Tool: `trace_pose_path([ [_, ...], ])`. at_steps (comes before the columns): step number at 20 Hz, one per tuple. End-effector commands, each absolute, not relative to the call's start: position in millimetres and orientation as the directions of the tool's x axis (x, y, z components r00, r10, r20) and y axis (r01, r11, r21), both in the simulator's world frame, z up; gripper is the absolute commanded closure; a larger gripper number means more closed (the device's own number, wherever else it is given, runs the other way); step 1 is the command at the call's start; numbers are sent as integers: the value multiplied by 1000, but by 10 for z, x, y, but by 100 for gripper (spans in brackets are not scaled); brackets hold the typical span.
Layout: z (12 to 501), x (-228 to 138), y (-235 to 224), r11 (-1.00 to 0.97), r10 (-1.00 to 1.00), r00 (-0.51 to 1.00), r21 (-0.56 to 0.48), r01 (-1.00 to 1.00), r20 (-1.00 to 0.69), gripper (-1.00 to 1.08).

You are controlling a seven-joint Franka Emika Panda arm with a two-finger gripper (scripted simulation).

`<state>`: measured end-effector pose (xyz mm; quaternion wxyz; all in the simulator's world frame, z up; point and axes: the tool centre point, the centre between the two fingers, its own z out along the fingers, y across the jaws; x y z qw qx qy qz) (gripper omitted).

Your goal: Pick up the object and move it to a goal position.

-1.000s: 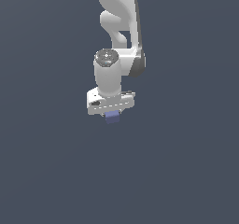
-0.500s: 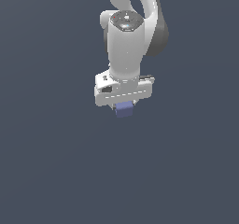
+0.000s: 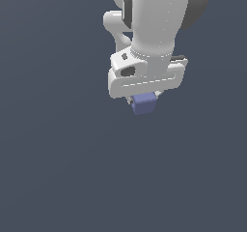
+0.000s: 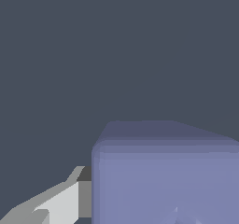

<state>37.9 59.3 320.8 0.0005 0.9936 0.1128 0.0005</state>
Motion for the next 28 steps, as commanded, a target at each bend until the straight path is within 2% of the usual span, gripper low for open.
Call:
trace_pose_path([
  [1, 3385, 435, 684, -975, 224, 975, 1, 224, 0, 108],
  [15, 4106, 696, 1056, -975, 223, 975, 0, 223, 0, 108],
  [28, 4456, 839, 1237, -975, 223, 975, 0, 223, 0, 108],
])
